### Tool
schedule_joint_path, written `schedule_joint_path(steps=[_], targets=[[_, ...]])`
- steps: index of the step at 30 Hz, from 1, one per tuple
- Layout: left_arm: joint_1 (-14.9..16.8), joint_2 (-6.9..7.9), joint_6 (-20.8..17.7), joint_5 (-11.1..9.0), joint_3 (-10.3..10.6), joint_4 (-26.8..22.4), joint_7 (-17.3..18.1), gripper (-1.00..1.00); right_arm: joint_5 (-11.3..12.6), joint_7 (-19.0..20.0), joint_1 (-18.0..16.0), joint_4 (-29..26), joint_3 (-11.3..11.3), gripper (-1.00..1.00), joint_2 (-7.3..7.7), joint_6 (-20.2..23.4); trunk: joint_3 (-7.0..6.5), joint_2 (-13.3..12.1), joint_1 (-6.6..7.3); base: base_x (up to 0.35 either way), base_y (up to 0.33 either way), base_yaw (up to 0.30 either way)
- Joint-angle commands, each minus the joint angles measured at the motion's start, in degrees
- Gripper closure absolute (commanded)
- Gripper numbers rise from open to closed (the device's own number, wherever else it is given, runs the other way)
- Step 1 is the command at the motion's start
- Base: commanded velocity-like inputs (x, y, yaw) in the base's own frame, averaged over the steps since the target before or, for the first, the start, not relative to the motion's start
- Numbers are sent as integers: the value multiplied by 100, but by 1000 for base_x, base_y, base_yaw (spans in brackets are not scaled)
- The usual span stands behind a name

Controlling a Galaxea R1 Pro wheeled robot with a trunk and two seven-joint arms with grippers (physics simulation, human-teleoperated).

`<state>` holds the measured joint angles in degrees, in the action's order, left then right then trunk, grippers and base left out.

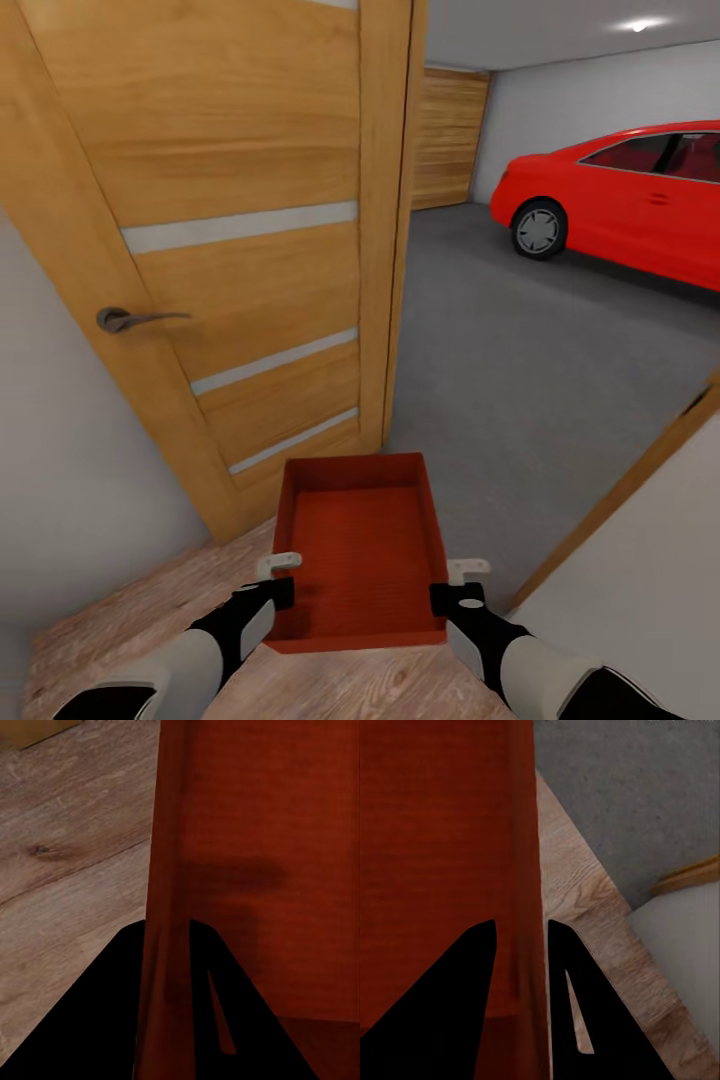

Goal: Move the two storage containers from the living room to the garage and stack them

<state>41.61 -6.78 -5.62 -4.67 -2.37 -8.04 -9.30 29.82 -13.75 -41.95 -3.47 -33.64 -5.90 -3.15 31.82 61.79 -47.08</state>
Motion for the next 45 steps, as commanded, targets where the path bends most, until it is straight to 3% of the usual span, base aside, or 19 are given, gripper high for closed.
schedule_joint_path(steps=[1,7,38,45], targets=[[-4,150,-28,-192,224,31,-19,100,-29,314,-7,-22,163,100,91,-141,5,3,-1,81,322,0],[-4,150,-23,-192,226,31,-19,100,-29,312,-7,-22,165,100,86,-134,-7,3,-1,50,201,-150],[-4,150,-18,-193,228,31,-19,100,-29,312,-7,-22,165,100,89,-133,-105,3,-1,1,3,-244],[-4,150,-34,-193,220,31,-19,100,-29,312,-7,-22,165,100,89,-133,-110,3,-1,77,144,-60]])
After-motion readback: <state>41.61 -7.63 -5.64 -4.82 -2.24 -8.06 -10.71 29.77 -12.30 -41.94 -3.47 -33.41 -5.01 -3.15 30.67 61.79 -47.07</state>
